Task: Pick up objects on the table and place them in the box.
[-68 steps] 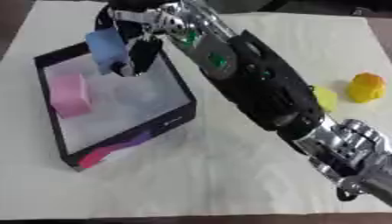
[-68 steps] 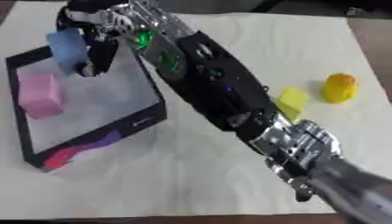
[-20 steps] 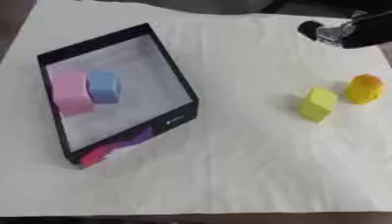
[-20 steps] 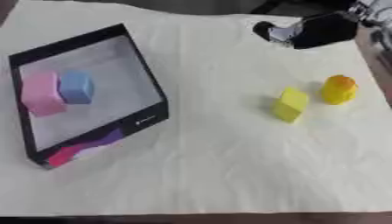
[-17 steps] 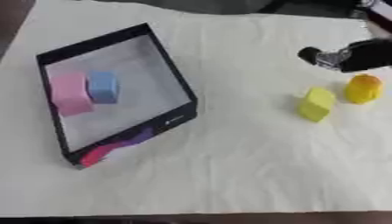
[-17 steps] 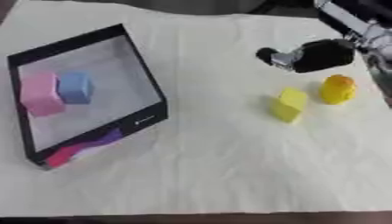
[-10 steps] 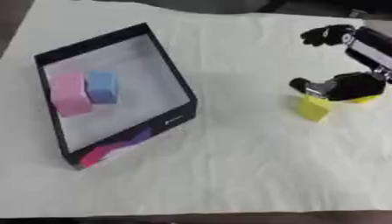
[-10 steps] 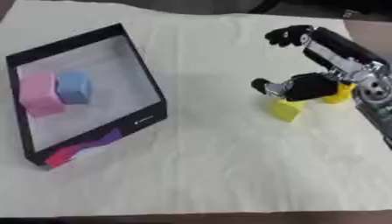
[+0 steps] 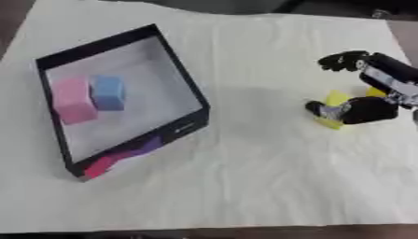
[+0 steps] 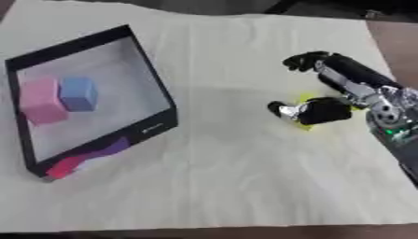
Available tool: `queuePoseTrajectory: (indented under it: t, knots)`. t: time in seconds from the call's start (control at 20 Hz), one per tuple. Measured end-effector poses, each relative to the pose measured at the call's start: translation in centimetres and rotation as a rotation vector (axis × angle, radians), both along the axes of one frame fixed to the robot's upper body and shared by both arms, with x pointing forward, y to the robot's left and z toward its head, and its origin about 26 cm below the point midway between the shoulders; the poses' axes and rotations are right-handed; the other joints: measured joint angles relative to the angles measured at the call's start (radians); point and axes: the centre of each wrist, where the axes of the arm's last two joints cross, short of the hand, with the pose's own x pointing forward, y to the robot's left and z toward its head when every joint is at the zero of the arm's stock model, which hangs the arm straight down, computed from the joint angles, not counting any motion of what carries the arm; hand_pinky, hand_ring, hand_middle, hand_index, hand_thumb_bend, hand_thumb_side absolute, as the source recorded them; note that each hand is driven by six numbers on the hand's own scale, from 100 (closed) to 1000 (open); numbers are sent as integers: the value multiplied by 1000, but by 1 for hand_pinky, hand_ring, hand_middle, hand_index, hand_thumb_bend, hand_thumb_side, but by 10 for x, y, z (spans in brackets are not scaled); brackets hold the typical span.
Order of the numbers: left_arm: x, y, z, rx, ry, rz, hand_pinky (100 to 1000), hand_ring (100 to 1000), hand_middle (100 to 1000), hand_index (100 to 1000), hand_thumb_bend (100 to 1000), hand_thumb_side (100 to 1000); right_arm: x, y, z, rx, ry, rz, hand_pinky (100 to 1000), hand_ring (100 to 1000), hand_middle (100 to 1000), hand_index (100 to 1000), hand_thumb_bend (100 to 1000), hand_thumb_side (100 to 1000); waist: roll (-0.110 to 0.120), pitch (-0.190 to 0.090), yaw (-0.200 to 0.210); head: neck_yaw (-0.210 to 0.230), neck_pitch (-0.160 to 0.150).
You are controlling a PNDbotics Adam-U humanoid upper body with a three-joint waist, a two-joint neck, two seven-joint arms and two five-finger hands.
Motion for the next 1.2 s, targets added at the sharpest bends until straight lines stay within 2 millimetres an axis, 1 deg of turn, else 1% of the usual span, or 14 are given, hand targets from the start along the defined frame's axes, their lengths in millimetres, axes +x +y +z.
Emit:
queuePoseTrajectory:
  t: [0.25, 0.5, 0.8, 1.2]
  knots:
    - [0, -1, -1, -7, 2, -2, 697, 662, 748, 805, 319, 509, 3, -3, 1, -17, -27, -35, 911, 887, 829, 913, 538, 492, 0, 2, 1, 0, 0]
    - [0, -1, -1, -7, 3, -2, 697, 662, 749, 806, 316, 511, 7, -9, 0, -17, -38, -62, 910, 888, 830, 914, 544, 511, 0, 6, 4, 0, 0]
    - [1, -2, -3, -15, 6, -2, 696, 662, 748, 806, 311, 514, 14, -22, -10, -15, 29, -79, 910, 887, 829, 919, 549, 526, 0, 9, 6, 0, 0]
    - [1, -1, -4, -16, 8, -1, 696, 661, 748, 807, 307, 515, 24, -42, -21, 1, 90, -119, 907, 882, 824, 917, 529, 504, 0, 13, 10, 0, 0]
